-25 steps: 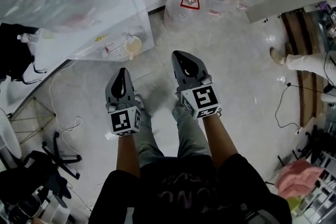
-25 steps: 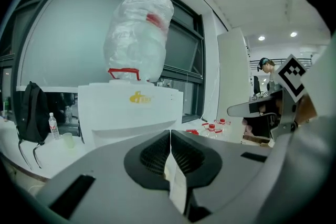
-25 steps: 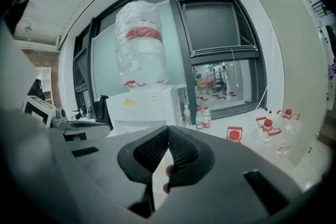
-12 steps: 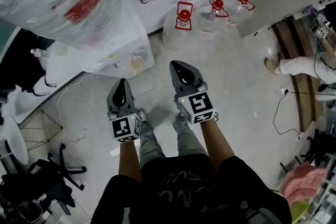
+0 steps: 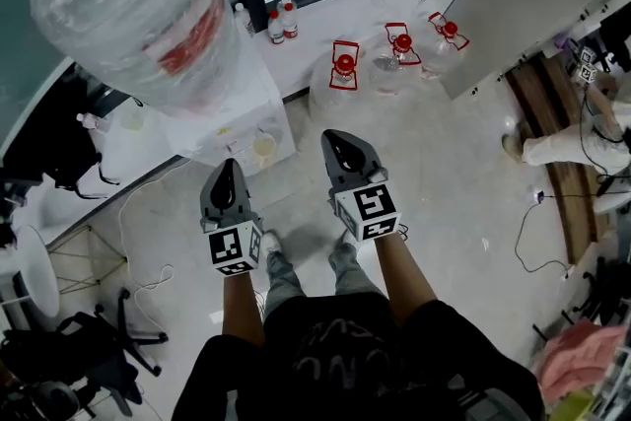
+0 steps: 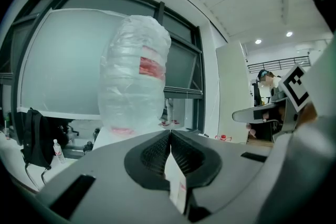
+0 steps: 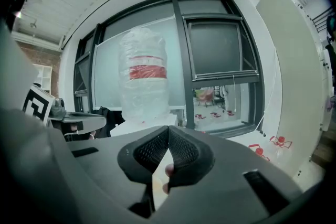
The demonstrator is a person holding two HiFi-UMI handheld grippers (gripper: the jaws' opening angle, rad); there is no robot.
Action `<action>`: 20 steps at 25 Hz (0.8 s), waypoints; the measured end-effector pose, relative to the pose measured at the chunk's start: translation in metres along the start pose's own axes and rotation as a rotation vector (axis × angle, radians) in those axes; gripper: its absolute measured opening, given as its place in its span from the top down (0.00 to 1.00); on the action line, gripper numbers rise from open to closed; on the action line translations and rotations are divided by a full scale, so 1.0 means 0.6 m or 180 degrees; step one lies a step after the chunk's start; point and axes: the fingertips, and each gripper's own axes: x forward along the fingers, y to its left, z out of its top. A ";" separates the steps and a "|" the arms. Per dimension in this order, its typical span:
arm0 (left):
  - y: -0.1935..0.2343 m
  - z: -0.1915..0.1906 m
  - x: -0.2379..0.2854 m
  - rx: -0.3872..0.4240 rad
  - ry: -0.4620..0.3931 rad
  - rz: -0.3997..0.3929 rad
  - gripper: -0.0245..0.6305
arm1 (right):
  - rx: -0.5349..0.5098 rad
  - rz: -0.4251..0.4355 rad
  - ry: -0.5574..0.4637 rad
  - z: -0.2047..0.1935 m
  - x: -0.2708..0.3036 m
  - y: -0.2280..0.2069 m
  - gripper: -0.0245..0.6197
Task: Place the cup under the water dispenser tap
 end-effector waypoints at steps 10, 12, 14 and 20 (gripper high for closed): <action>-0.002 0.062 0.005 0.0073 -0.0093 0.0001 0.93 | -0.0051 -0.0016 -0.0254 0.068 -0.005 -0.009 0.94; -0.004 0.068 0.004 0.0071 -0.0110 -0.0005 0.93 | -0.0079 -0.0008 -0.0283 0.074 -0.008 -0.009 0.94; -0.007 0.073 0.001 0.0070 -0.0123 -0.0005 0.93 | -0.0109 0.0002 -0.0297 0.075 -0.011 -0.010 0.94; -0.010 0.095 0.001 0.0136 -0.0189 -0.0004 0.93 | -0.0145 0.0033 -0.0361 0.090 -0.013 -0.010 0.94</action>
